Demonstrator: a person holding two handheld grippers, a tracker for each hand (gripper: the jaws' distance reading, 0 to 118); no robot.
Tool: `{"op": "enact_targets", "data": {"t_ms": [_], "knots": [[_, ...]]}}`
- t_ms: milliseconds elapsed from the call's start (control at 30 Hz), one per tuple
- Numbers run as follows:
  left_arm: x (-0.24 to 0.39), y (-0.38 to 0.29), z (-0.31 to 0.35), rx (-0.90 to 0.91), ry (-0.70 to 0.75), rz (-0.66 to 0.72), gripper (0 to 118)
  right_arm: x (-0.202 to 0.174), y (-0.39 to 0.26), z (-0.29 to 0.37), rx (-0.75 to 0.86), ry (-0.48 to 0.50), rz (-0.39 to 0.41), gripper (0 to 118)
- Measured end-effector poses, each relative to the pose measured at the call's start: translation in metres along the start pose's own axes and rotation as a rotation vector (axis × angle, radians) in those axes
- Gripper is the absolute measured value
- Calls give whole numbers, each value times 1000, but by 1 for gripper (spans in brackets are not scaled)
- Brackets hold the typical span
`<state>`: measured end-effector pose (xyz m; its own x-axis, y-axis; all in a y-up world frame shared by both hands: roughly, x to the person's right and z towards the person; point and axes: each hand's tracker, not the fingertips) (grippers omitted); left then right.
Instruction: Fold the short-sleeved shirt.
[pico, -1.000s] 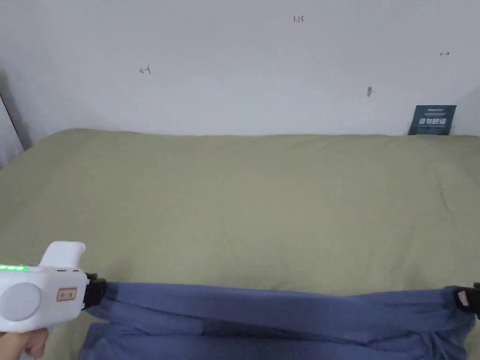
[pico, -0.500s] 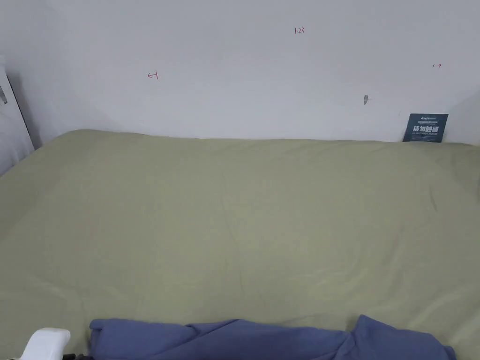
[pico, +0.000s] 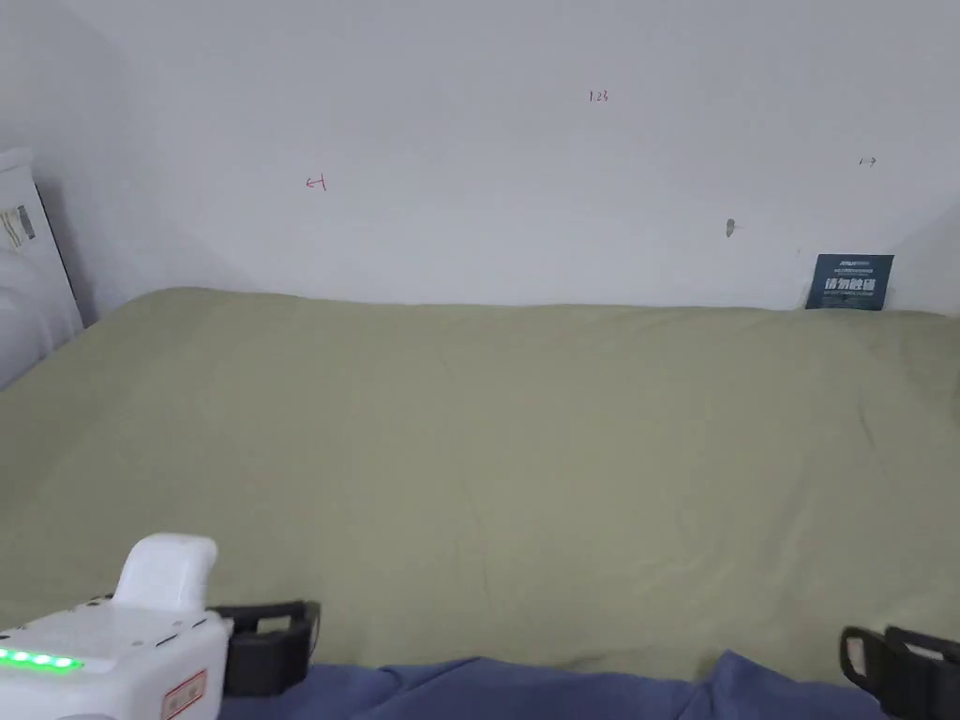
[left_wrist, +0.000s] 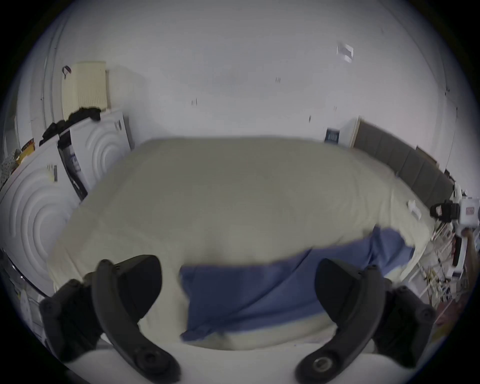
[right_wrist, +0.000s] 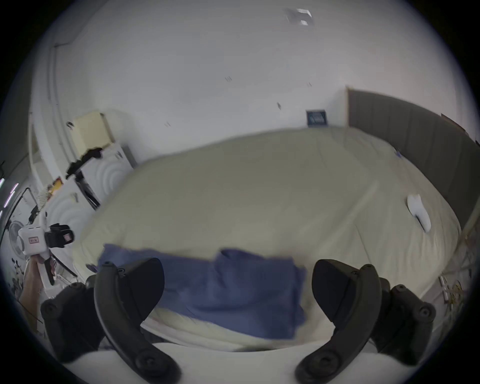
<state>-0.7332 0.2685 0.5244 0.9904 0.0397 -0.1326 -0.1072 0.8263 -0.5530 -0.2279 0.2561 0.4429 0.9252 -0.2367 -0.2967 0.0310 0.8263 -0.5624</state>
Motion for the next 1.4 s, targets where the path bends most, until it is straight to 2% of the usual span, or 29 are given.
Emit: {"op": "enact_targets", "data": {"t_ms": [33, 67, 100, 133, 167, 200, 233, 300, 433, 700, 800, 1033, 1167, 1200, 1233, 1267, 1300, 1333, 1400], "knots": [[7, 4, 0, 89, 24, 3, 104, -14, 7, 3, 47, -13, 15, 110], [16, 11, 4, 134, 50, 22, 88, -24, 9, 4, 96, -28, 48, 100], [25, 17, 7, 185, 74, 41, 59, -36, 12, 6, 161, -55, 86, 74], [21, 14, 1, 235, 70, 75, 36, -50, 14, 9, 231, -95, 138, 49], [21, 13, -1, 258, 49, 83, 14, -60, 14, 9, 271, -132, 163, 21], [26, 12, 0, 286, 58, 69, 0, -72, 11, 9, 323, -159, 189, 2], [31, 11, 1, 322, 81, 58, 0, -80, 9, 12, 390, -183, 201, 2], [48, 12, 14, 342, 100, -12, 0, -90, 7, 12, 404, -178, 192, 2], [52, 10, 15, 381, 125, -48, 0, -99, 4, 9, 429, -176, 185, 2], [40, 17, 25, 378, 163, -60, 0, -105, 2, 6, 445, -220, 206, 2], [3, 16, 14, 271, 124, -9, 0, -109, -4, 3, 432, -235, 216, 2], [-123, -19, -47, -224, -96, 318, 0, -122, -26, 4, 398, -278, 224, 2], [-165, -47, -87, -393, -213, 431, 0, -130, -37, 0, 362, -298, 217, 2], [-169, -52, -93, -429, -258, 445, 4, -131, -40, -1, 353, -302, 216, 2], [-179, -58, -107, -460, -312, 466, 23, -132, -41, -2, 339, -304, 215, 2], [-182, -61, -115, -492, -360, 472, 61, -134, -43, -4, 329, -306, 214, 2], [-185, -65, -124, -517, -422, 492, 107, -135, -44, -6, 319, -310, 213, 2], [-184, -68, -134, -552, -478, 503, 118, -135, -45, -7, 308, -310, 213, 2], [-182, -65, -138, -551, -477, 526, 117, -136, -47, -11, 291, -305, 210, 2]]}}
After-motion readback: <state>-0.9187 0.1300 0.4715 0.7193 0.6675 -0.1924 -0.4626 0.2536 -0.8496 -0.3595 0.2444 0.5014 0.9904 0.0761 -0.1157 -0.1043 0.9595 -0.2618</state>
